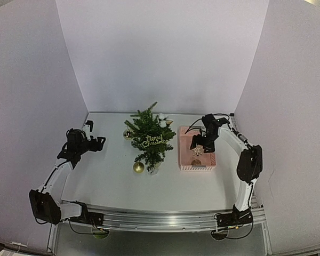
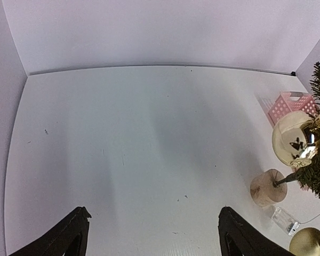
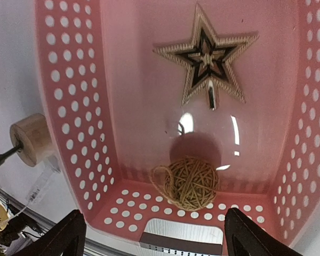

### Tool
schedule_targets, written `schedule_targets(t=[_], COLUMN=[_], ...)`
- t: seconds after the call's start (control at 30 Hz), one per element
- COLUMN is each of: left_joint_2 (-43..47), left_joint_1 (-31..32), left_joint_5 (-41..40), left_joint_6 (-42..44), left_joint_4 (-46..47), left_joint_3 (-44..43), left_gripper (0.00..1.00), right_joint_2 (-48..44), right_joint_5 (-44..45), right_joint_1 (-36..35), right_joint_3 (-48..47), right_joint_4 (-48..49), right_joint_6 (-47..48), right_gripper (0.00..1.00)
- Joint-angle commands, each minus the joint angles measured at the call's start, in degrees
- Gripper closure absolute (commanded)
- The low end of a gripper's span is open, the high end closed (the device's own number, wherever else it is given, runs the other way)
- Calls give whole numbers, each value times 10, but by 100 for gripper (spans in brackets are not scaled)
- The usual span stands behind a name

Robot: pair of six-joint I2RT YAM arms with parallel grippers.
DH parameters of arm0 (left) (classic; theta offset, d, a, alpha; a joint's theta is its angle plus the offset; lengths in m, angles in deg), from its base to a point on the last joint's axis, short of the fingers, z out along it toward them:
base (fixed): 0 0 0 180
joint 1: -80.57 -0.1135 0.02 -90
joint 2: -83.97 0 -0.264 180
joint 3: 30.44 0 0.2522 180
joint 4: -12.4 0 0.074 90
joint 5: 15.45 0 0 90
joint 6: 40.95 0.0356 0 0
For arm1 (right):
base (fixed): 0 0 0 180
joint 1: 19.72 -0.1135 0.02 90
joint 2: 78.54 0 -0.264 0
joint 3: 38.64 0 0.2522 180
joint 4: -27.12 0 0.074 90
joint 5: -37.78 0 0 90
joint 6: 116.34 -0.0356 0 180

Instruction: Decorate the small christmas tree

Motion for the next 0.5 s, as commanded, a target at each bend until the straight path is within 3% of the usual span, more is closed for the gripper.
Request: schedule_targets(t=[0.0, 0.47], left_joint_2=[11, 15], left_joint_1=[0, 0], left_joint_5=[7, 17], left_joint_6=[-13, -41], left_joint_4=[58, 90], left_joint_3=[10, 30], left_gripper=[16, 15], right_joint_2=[42, 111], right_joint_5=[15, 24], right_joint_1=[-19, -29], right_joint_3=[-8, -23], right_joint_4=[-93, -97], right_joint_6=[13, 2], right_gripper=[14, 31])
